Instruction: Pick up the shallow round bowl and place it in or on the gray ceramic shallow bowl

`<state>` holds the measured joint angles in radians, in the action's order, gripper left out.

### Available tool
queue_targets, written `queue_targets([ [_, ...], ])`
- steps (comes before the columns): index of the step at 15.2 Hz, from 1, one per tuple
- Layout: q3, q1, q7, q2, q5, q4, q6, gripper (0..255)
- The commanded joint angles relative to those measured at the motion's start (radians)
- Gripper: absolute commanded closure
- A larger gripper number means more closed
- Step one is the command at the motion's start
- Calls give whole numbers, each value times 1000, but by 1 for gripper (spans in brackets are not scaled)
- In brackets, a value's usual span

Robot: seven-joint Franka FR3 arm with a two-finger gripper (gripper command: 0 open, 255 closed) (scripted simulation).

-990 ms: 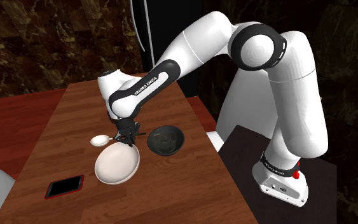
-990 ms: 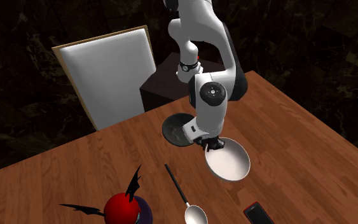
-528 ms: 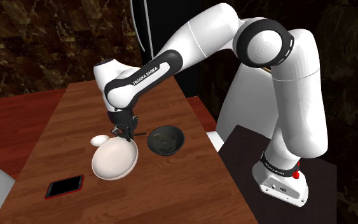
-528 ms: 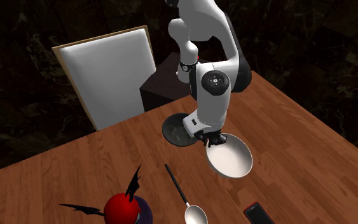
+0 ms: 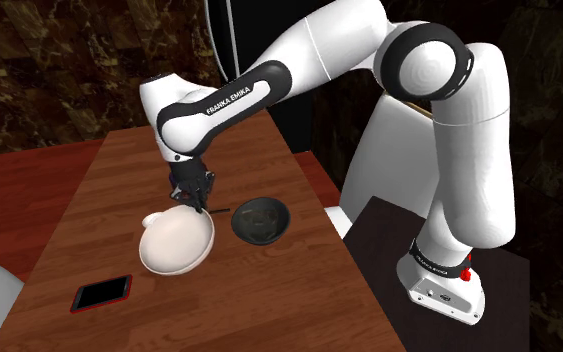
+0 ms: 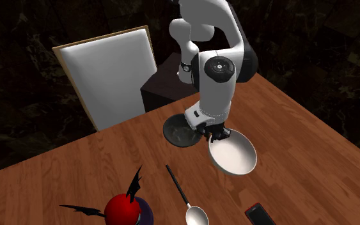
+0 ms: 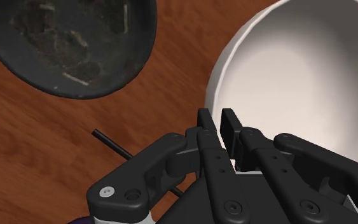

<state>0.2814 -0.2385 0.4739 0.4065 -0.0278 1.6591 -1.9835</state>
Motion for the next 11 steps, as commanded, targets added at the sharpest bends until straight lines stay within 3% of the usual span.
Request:
queue_targets([
  [1, 1, 0, 0, -8, 2, -19, 27, 255],
  [2, 2, 1, 0, -11, 3, -24, 34, 255],
  [11, -39, 131, -185, -278, 75, 283, -3, 255],
])
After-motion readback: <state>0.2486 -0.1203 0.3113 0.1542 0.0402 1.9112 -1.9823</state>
